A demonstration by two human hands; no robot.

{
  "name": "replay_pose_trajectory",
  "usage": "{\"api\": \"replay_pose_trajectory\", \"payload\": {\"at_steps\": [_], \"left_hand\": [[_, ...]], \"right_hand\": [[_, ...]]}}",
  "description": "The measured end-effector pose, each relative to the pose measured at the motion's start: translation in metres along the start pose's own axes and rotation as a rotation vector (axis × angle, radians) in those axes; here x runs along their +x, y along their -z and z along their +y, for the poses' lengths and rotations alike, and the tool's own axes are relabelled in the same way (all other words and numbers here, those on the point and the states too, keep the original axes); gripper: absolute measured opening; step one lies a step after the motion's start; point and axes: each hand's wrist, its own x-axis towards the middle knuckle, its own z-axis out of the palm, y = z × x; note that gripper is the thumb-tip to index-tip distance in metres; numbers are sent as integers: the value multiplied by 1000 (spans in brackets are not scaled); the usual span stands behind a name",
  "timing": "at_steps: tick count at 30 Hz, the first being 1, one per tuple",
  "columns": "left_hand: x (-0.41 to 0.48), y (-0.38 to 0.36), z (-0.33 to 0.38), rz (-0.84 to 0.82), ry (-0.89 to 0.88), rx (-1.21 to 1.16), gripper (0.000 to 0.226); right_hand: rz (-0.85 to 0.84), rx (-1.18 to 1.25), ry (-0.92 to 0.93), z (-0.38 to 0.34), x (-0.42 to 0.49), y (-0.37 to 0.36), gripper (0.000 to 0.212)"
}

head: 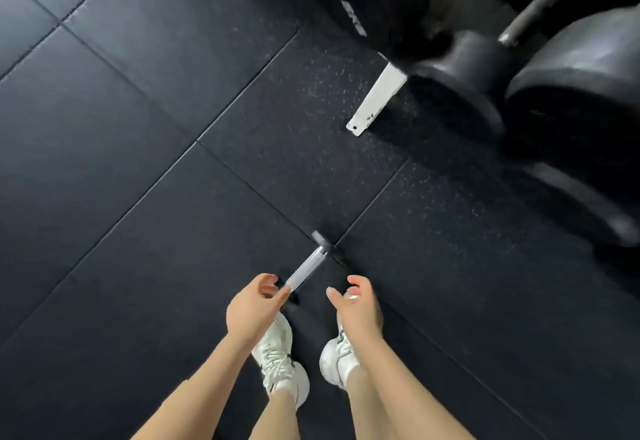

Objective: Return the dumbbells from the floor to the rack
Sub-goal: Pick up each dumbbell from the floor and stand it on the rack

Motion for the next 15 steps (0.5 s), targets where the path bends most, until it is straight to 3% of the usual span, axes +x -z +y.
{"api": "replay_pose_trajectory", "payload": {"at_steps": [8, 15], "left_hand": [[156, -103, -58, -113, -11, 56, 49], [219, -144, -93, -314, -32, 120, 58]], "right_hand": [[-15, 258, -167, 64, 170, -104, 53], [-105, 682, -308, 89, 233, -144, 67]]}}
